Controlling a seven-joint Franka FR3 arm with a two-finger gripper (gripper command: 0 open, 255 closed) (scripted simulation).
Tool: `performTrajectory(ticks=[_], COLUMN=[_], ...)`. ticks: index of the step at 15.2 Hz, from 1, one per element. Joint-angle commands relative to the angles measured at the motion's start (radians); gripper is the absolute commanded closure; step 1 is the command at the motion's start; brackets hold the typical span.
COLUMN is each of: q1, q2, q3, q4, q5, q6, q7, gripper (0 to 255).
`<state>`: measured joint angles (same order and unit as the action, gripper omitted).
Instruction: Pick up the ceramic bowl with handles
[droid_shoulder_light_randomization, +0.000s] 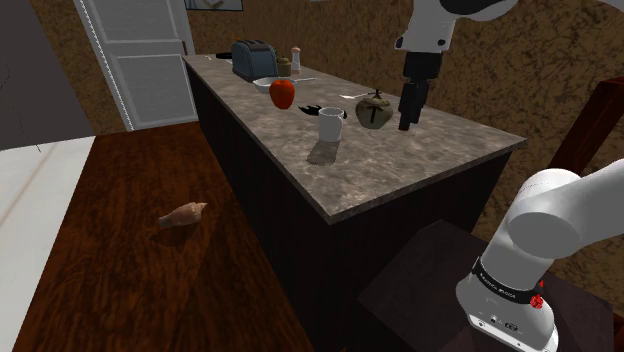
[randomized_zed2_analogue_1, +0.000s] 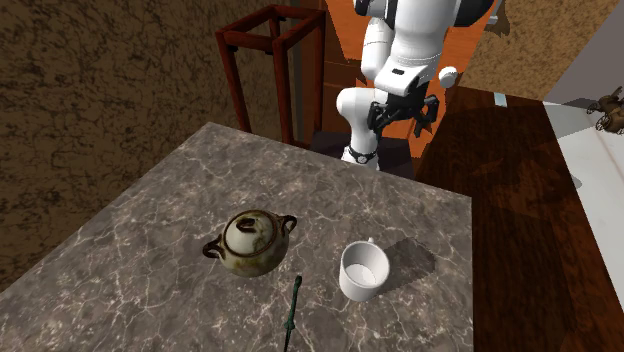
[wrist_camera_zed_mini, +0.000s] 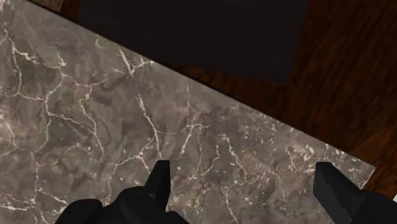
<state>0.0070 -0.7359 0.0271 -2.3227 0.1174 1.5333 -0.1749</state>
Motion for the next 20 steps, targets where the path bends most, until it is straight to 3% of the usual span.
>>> performTrajectory(ticks=[1,11,20], q1=[0.000,-0.055,-0.090], q2=[0.000,0.263,0.535], q3=[0.000,-0.130,-0.233], q4=[0.000,0.179,0.436], q5=[0.000,-0.090,-0.095], q6=[0.000,0.116,0.166], q7=[0.000,-0.165,-0.308], gripper=[0,0,0])
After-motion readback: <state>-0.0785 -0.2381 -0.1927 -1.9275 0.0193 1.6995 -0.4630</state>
